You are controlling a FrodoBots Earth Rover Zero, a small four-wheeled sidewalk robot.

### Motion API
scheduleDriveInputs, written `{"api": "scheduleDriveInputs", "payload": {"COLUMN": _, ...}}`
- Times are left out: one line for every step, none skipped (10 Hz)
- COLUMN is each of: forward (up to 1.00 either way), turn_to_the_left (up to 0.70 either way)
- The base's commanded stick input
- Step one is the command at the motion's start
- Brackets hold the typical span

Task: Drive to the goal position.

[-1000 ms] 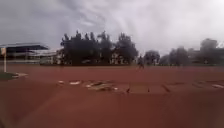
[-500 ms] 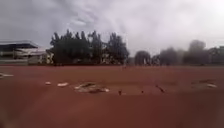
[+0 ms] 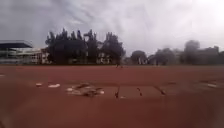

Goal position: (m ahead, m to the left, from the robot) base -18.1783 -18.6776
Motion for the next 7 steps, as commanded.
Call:
{"api": "scheduleDriveInputs", "payload": {"forward": 0.5, "turn_to_the_left": 0.0}}
{"api": "scheduleDriveInputs", "payload": {"forward": 0.5, "turn_to_the_left": 0.0}}
{"api": "scheduleDriveInputs", "payload": {"forward": 0.5, "turn_to_the_left": 0.0}}
{"api": "scheduleDriveInputs", "payload": {"forward": 0.5, "turn_to_the_left": 0.0}}
{"api": "scheduleDriveInputs", "payload": {"forward": 0.5, "turn_to_the_left": 0.0}}
{"api": "scheduleDriveInputs", "payload": {"forward": 0.5, "turn_to_the_left": 0.0}}
{"api": "scheduleDriveInputs", "payload": {"forward": 0.5, "turn_to_the_left": 0.0}}
